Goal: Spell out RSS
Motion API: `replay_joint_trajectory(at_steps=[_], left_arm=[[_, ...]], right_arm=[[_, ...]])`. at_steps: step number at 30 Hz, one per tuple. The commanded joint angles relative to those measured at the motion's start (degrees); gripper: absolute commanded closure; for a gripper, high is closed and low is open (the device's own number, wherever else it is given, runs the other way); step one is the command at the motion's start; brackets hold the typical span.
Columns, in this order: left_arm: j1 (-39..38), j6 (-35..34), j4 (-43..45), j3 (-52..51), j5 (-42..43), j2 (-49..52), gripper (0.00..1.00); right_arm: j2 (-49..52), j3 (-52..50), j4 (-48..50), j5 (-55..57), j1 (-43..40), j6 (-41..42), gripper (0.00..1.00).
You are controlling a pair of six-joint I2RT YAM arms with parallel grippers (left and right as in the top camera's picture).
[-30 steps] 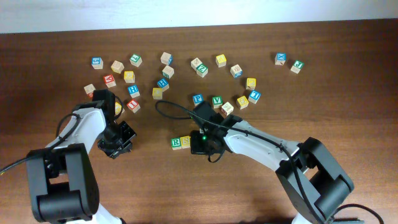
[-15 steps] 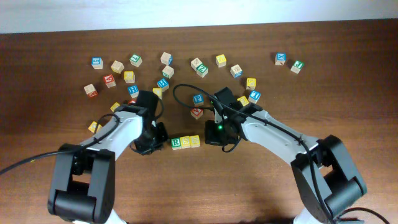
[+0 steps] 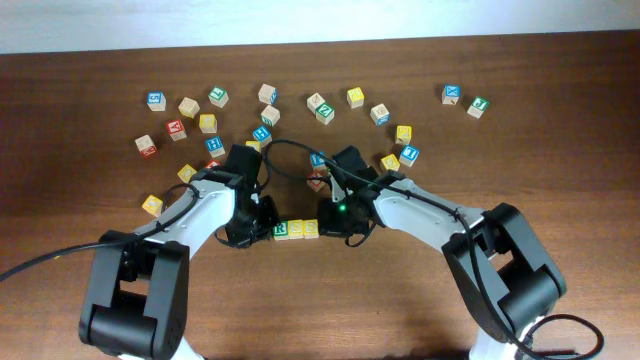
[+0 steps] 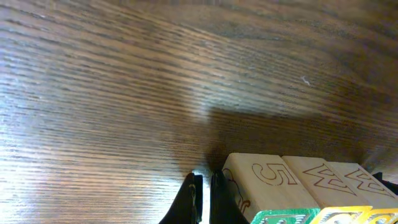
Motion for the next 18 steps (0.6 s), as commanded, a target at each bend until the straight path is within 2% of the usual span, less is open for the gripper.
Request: replay_joint_trajectory(at_steps=[1,5,18], left_arm=[[-0.3,1.6,1.6,-0.4,1.4,-0.8,1.0],[-0.3,4.0,1.6,-0.4,1.4,-0.8,1.0],[-0.3,4.0,-0.8,-0.4,0.0,-0.8,1.0]], right_arm=[[1.3,0.4,-0.3,-0.1,1.9,1.7,0.96],[1.3,0.4,-0.6,0.0,1.9,2.1,0.96],[1.3,0.4,0.6,1.8,1.8,2.1,0.96]])
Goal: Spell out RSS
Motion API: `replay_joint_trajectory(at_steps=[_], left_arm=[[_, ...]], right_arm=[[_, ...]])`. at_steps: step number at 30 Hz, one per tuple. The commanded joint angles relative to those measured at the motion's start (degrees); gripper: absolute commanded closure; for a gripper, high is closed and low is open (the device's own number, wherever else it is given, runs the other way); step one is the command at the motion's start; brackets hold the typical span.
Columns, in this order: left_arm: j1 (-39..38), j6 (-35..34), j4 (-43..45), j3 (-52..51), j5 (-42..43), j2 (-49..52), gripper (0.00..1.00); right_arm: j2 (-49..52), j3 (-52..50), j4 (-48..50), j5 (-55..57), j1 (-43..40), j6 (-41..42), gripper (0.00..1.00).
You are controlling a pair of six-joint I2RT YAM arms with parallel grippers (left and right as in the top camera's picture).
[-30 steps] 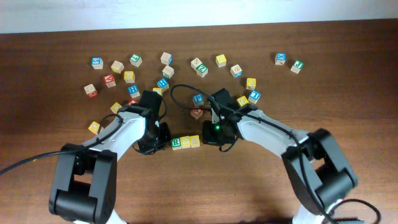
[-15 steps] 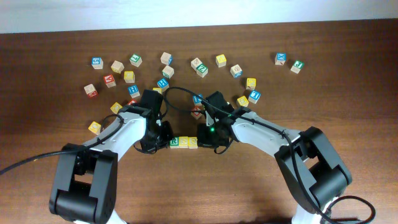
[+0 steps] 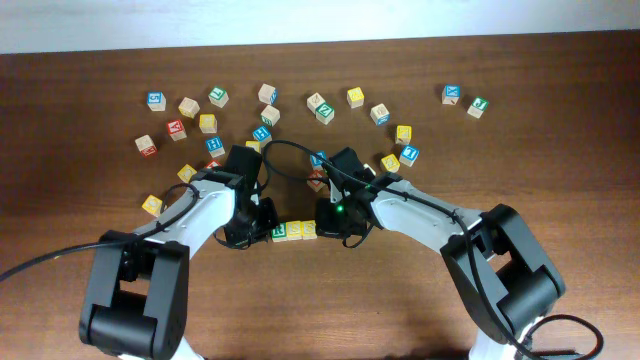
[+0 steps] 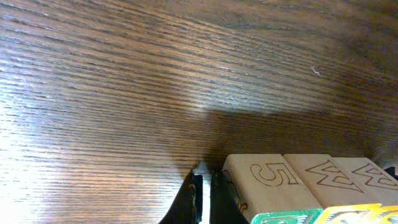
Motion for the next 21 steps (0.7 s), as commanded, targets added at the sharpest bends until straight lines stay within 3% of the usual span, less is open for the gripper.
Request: replay_joint_trajectory(at_steps=[1,7,11,13,15,19,20,21], left_arm=[[-0.3,1.2,0.1,-0.3,-2.0,-0.8,1.0],[-0.1,1.1,-0.7,-0.3,-8.0,-0.8,0.93],[2.5,1.1,-2.7,-0.3,-11.0,-0.8,0.98],[5.8,1.1,-3.3,-0.3,-11.0,-0.8,0.96],[8.4,1.2,-4.9,-0.3,-10.9,-0.8,0.92],[9.9,6.9,-6.6,0.0,-8.2,-3.7,0.95],[9.9,6.9,-7.0,0.1,-8.2,-6.7,0.95],[9.9,6.9,-7.6,0.2,-8.2,-10.8,0.92]], right_arm=[[1.3,0.3,-0.1,0.9,1.0,-0.1,0.96],[1.3,0.3,-2.4,5.9,1.0,-0.1,0.96],[1.2,0.3,-4.2,6.5,0.9,-0.2,0.96],[0.2,0.4,-6.3,5.2,0.9,-0.2,0.96],[-2.1,0.4,-8.5,5.2,0.9,-0.2,0.96],[-12.7,0.4,-12.4,5.9,0.9,-1.0,0.96],[-16.4,0.4,-14.1,7.8,0.9,-1.1,0.91],[-21.1,0.4,-17.0,11.9,0.9,-1.7,0.67]])
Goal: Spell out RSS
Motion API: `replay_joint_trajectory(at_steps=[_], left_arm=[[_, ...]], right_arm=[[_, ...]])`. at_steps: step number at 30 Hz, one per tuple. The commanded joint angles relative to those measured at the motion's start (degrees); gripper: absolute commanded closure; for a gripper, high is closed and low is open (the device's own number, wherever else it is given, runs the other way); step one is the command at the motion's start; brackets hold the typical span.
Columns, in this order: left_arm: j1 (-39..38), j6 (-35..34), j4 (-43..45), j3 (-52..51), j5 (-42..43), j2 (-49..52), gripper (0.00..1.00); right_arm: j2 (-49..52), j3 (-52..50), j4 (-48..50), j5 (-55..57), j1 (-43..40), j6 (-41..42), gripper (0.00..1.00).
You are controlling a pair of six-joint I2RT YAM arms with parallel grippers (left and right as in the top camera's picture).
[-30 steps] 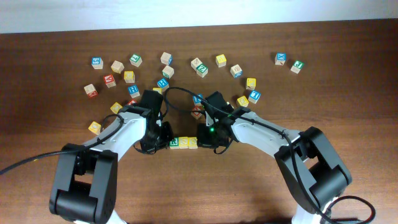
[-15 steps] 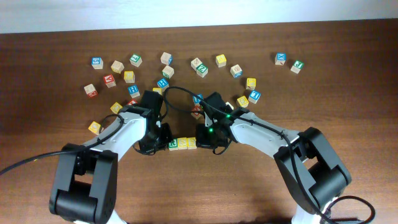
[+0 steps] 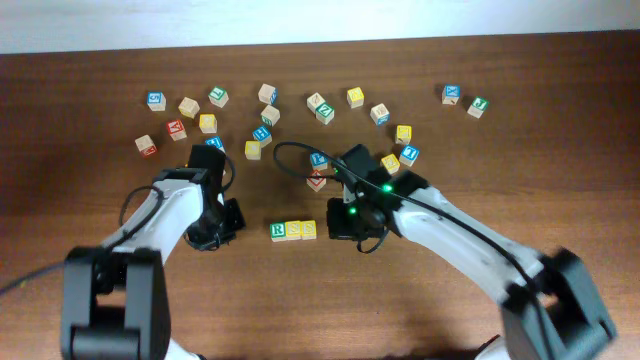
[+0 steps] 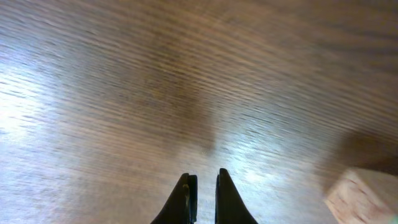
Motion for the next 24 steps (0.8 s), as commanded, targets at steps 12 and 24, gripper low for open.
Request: replay_joint_trajectory(at_steps=[12,24], left_arm=[[0.1,1.1,-2.1,0.3,-0.9,-22.9,0.01],[0.1,1.1,-2.1,0.3,-0.9,-22.9,0.01]], right_arm=[[-30.6,-0.2,-18.6,18.1,1.2,-1.1,0.02],[-28.1,-0.2,-18.3,19.5,1.2,-3.3,0.02]])
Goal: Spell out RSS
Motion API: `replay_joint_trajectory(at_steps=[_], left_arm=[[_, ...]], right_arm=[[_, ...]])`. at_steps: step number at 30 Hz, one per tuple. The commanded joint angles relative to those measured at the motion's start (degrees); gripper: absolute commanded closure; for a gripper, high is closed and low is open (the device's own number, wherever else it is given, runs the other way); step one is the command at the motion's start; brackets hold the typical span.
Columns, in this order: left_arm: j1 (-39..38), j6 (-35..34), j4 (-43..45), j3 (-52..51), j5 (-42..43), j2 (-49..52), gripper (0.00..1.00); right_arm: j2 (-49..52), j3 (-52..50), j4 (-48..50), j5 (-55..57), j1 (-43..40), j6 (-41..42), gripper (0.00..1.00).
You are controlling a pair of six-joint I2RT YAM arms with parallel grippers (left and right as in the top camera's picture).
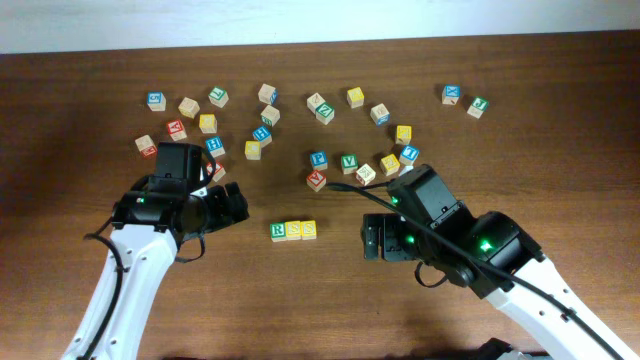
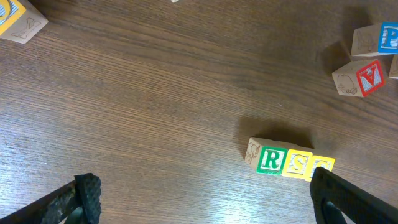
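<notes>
Three letter blocks lie in a touching row on the wooden table: a green R (image 1: 278,231), a yellow S (image 1: 294,230) and a second yellow S (image 1: 309,229). The left wrist view shows the same R (image 2: 271,160) and S (image 2: 297,163), with the last S (image 2: 322,165) partly behind a fingertip. My left gripper (image 1: 233,205) hangs to the left of the row, raised, and its jaws stand wide open and empty (image 2: 202,199). My right gripper (image 1: 372,238) is off to the right of the row, apart from it, and looks open.
Several loose letter blocks are scattered across the far half of the table. Nearest the row are a red V block (image 1: 316,181), a blue P block (image 1: 318,159) and a yellow block (image 1: 253,150). A yellow block (image 2: 15,15) sits at the wrist view's top left.
My left gripper was shut and low over the table left of the row. Now it is higher, farther left and wide open. The right gripper has moved farther right of the row.
At first both grippers were at the two ends of the R-S-S row, the left one shut right beside the R block. They were still there a moment later. Then both stood a little off the row, and now they are farther out with the row left in place.
</notes>
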Motion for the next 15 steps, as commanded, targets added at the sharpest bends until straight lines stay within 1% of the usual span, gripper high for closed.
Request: replay_joint_trajectory(at_steps=[1,2,4,5,9,10,11,13,15], left_arm=[[0.1,-0.2,0.1,0.2,-0.5,0.0,0.01],[0.1,-0.1,0.1,0.2,-0.5,0.0,0.01],[0.1,-0.2,0.1,0.2,-0.5,0.0,0.01],[0.1,-0.1,0.0,0.2,-0.5,0.0,0.01],[0.1,-0.1,0.1,0.2,-0.5,0.0,0.01],[0.1,-0.2,0.0,0.2,-0.5,0.0,0.01],[0.1,-0.1,0.1,0.2,-0.5,0.0,0.01],[0.1,-0.1,0.1,0.2,-0.5,0.0,0.01],[0.1,-0.1,0.0,0.2,-0.5,0.0,0.01]], right_arm=[[0.2,-0.1,3.0,3.7,0.3,-1.0,0.02],[0.2,-0.1,4.6,4.6,0.3,-2.4,0.02],[-0.2,-0.4,9.7,4.5,-1.1,-8.3,0.02],[-0.6,-0.6,10.9,4.5,-2.4,-9.1,0.02],[-5.9,-2.1,11.8,1.3,-15.0,-10.4,0.02],[-8.4,-3.5,13.3,-0.2,-18.6,-12.7,0.02],[-12.3,-6.8,17.0,-3.6,-22.5,-16.2,0.02],[-21.4,-16.0,25.4,-8.0,-28.8,-17.0,0.02],[-29.7,-25.9,34.8,-11.9,-32.0,-17.0,0.01]])
